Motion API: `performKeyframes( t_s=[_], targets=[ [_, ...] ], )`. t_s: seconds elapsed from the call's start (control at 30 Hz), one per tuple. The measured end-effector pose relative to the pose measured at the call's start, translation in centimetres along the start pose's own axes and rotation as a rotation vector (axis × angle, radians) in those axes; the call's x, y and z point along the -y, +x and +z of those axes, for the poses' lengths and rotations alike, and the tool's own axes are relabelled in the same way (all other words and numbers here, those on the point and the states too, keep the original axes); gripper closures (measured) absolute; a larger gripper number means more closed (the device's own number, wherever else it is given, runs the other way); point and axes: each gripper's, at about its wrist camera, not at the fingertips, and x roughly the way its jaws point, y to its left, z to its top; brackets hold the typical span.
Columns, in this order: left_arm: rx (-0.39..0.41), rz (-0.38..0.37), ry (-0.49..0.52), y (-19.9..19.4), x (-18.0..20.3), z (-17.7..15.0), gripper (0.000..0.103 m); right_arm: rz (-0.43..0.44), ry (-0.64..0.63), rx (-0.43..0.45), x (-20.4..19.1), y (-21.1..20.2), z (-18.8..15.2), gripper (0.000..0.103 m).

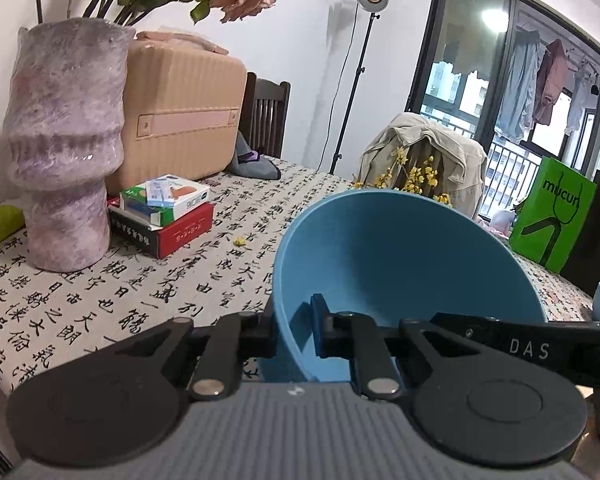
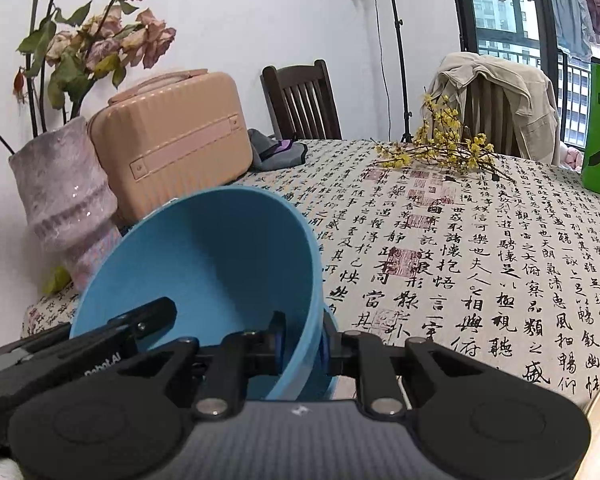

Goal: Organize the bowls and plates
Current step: 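Carry the blue bowl toward the pink vase and suitcase with both grippers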

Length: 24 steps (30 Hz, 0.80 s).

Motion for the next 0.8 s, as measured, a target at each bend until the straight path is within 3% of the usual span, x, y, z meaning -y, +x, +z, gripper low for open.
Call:
performKeyframes(
  t_s=[0.8],
  targets=[
    [0.005, 0.05, 0.029, 0.59, -0.56, -0.27, 0.095, -0.03, -0.039, 0.0, 0.07, 0.95, -0.47, 0.09]
  ],
)
